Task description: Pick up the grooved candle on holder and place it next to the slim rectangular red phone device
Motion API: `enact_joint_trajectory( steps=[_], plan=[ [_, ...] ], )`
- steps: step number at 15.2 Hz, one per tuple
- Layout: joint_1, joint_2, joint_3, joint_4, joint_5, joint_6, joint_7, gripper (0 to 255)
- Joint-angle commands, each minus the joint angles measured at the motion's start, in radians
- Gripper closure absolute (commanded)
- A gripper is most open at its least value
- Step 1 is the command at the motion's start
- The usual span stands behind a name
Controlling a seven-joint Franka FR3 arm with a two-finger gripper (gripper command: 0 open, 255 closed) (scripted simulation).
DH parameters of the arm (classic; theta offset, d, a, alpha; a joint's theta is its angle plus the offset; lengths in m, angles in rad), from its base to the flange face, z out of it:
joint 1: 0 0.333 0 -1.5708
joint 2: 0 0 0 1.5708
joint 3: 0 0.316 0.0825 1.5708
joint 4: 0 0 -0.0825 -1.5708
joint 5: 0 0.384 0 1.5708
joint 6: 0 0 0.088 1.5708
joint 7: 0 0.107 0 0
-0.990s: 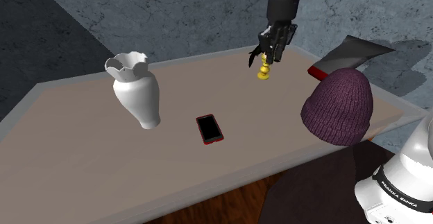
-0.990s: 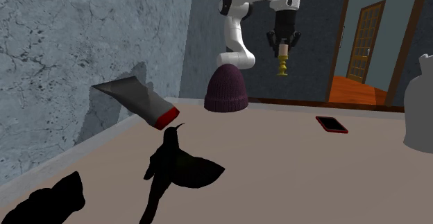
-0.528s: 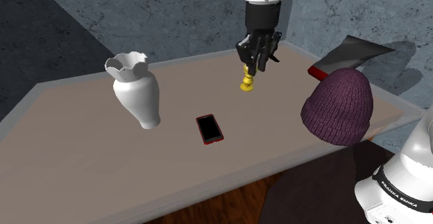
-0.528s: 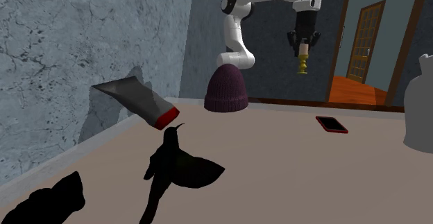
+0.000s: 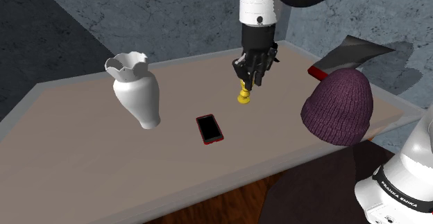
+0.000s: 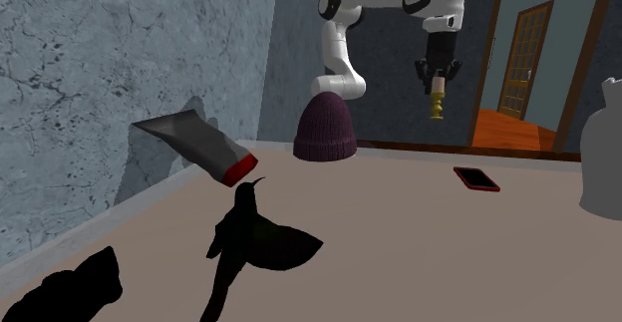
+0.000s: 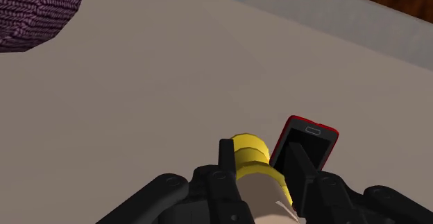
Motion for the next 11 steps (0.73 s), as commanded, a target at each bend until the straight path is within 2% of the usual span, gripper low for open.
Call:
enact_joint_trajectory(
  steps=[1, 11],
  plan=[
    [0.0, 0.003, 0.002, -0.024, 0.0, 0.028, 0.0, 255],
    [0.002, 0.036, 0.012, -0.131, 0.0, 0.167, 0.006, 255]
  ],
)
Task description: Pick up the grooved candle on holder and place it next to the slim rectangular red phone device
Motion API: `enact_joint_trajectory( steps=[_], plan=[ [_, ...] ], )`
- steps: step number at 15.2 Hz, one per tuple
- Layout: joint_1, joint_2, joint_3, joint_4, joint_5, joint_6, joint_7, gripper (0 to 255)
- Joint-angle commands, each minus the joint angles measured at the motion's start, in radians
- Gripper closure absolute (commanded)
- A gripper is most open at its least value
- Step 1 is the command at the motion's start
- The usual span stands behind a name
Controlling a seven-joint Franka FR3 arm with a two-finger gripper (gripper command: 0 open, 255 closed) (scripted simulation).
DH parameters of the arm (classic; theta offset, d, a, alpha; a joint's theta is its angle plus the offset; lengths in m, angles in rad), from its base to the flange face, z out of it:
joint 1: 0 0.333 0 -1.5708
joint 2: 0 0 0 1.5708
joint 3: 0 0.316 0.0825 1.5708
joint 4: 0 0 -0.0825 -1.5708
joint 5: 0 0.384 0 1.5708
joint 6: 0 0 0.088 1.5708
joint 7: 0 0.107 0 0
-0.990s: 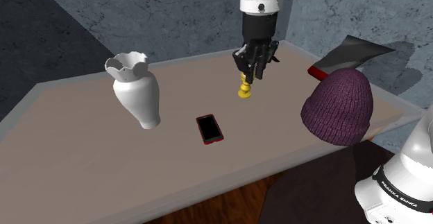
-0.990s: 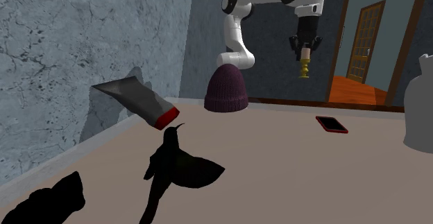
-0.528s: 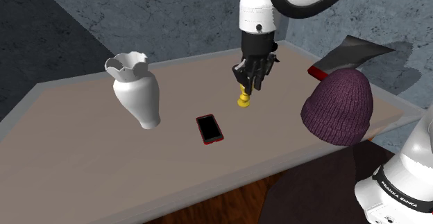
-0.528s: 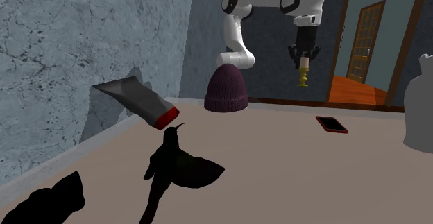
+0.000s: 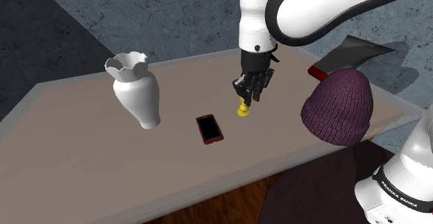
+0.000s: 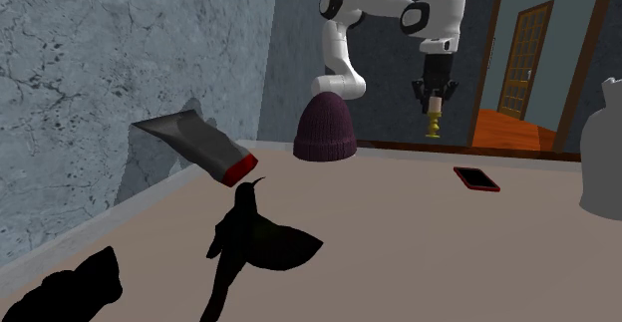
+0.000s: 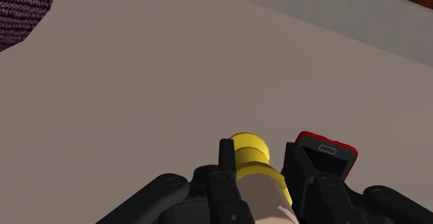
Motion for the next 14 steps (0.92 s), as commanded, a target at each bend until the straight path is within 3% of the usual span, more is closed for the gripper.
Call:
enact_joint_trajectory(
  steps=[1, 14],
  plan=[
    [0.0, 0.011, 0.003, -0.017, -0.001, 0.029, 0.003, 255],
    [-0.003, 0.096, 0.019, -0.123, -0.015, 0.218, 0.019, 255]
  ],
)
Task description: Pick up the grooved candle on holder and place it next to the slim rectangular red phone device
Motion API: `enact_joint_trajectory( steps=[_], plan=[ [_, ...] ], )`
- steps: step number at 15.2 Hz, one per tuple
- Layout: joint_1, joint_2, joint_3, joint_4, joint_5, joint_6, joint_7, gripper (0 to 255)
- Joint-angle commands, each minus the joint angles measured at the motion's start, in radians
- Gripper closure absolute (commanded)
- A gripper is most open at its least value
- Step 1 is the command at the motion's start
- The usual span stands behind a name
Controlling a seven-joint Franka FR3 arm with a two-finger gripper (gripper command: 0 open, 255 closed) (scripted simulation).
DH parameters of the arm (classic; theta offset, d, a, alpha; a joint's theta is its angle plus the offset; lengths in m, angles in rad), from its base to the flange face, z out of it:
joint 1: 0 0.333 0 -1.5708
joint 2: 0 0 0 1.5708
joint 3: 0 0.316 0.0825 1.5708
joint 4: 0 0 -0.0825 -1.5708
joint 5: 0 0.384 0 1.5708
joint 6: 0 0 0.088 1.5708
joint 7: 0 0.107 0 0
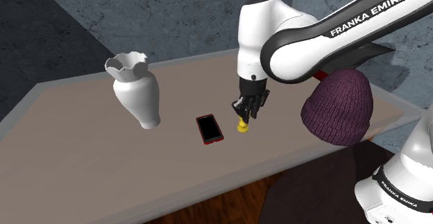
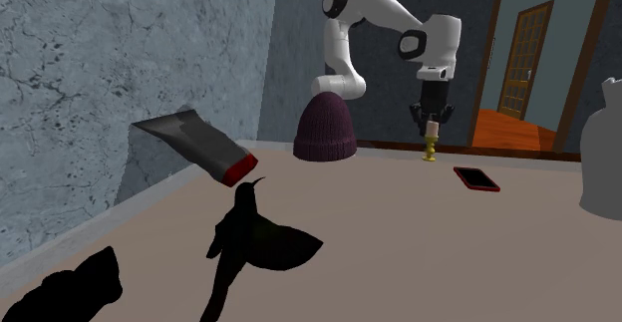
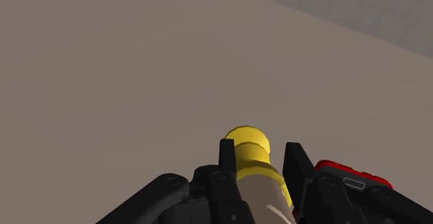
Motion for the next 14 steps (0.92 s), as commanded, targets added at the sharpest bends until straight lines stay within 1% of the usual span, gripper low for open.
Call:
enact_joint_trajectory(
  steps=[1, 2, 10, 11, 14],
  plan=[
    [0.0, 0.013, 0.002, -0.015, -0.003, 0.029, 0.003, 255],
    [-0.001, 0.023, 0.004, -0.023, -0.005, 0.046, 0.005, 255],
    [-0.001, 0.023, 0.004, -0.023, -0.005, 0.046, 0.005, 255],
    [-0.001, 0.023, 0.004, -0.023, -0.005, 0.046, 0.005, 0],
    [-0.001, 0.023, 0.004, -0.023, -0.005, 0.046, 0.005, 0]
  ],
)
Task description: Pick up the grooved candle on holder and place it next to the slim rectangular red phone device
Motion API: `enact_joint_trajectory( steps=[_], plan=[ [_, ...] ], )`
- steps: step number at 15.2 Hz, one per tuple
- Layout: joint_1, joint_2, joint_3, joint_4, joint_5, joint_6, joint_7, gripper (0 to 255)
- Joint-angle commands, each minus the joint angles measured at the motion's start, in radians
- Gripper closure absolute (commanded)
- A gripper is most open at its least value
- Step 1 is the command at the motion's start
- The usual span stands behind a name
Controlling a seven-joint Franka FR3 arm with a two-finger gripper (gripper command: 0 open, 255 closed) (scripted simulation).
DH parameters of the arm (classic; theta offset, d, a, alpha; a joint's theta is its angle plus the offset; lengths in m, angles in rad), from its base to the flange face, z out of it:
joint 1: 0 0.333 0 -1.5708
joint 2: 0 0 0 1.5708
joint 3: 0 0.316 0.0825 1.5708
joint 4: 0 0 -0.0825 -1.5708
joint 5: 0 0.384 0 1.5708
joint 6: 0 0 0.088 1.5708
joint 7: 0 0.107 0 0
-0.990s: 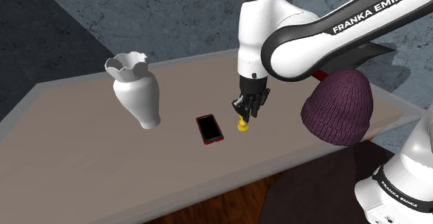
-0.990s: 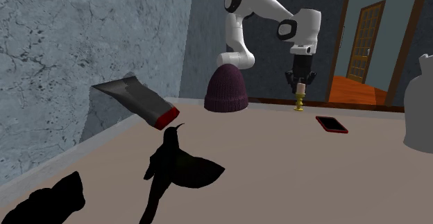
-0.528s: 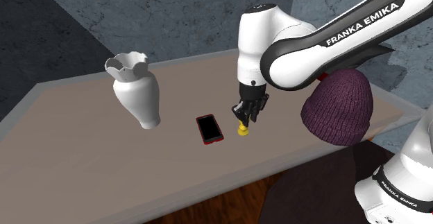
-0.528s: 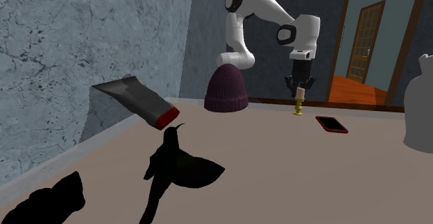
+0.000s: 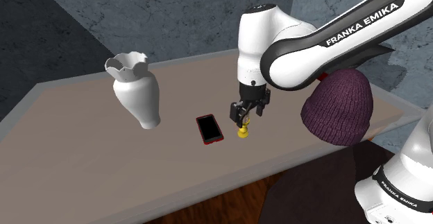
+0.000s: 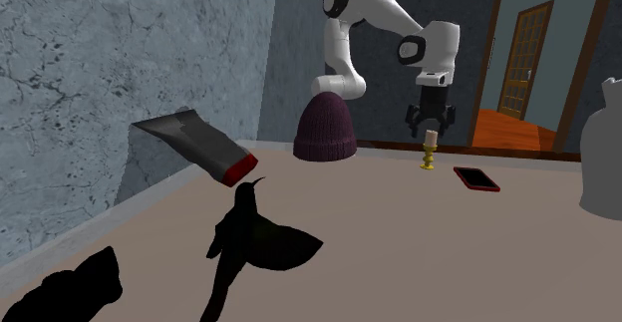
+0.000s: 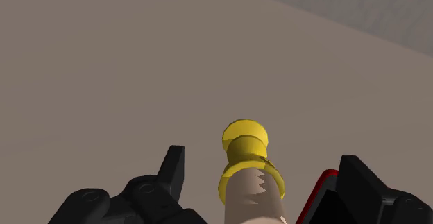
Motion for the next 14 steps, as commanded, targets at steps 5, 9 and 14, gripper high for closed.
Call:
enact_joint_trajectory(
  steps=[5, 9, 14],
  plan=[
    [0.003, -0.058, -0.008, 0.054, 0.012, -0.111, -0.011, 0],
    [0.004, -0.071, -0.01, 0.07, 0.015, -0.139, -0.013, 0],
    [0.004, -0.07, -0.01, 0.07, 0.015, -0.139, -0.013, 0]
  ],
)
